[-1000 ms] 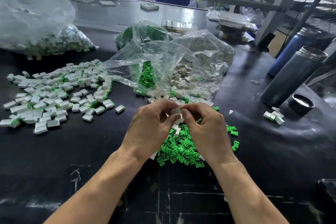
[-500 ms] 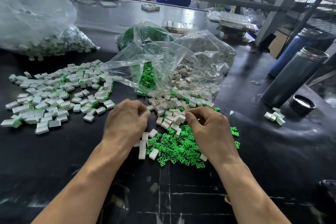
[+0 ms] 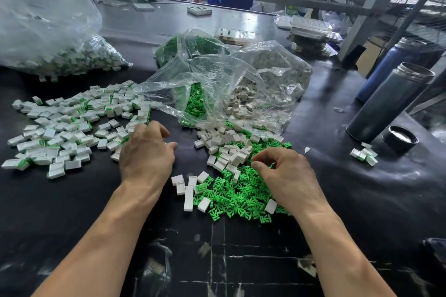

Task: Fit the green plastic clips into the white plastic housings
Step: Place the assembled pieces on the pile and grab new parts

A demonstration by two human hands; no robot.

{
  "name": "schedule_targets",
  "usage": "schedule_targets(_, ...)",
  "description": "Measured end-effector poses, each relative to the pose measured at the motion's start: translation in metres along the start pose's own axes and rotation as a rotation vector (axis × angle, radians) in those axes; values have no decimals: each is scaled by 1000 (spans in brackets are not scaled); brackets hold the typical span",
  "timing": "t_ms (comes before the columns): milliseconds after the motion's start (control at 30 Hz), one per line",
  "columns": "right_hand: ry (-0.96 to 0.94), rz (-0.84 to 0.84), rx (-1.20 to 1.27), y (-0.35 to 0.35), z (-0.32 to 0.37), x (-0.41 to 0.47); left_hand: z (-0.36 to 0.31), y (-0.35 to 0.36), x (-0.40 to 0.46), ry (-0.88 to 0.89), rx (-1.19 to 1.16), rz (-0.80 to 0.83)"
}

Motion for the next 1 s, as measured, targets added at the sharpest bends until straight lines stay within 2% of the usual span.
schedule_targets(133,21,44,-14,-5,-3,0,-26,16,-17,77,-221,304)
schedule_targets(300,26,111,-50,-2,-3,-1,-60,32,-43,305,-245,459)
schedule_targets(467,10,130,-75,2,-2,-1,-73,46,-50,388,-104,492)
schedule_targets(600,-6,130,-113,6,0,0,-72,50,-47,398,-103,456)
schedule_targets(867,1,70,-172,13,3,3,-64,38,-41,325,-526,358)
schedule_targets(1000,-8,66,-165,13,6,2,-63,33,-40,285,-732,372)
Point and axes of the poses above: each hand's wrist, its own x-axis towards the middle knuckle, its own y-axis out of the palm, z = x × y, the point moved 5 cm from there along x, towards the middle knuckle, and after that the axes turned 11 degrees about z, right-handed, at the moved point
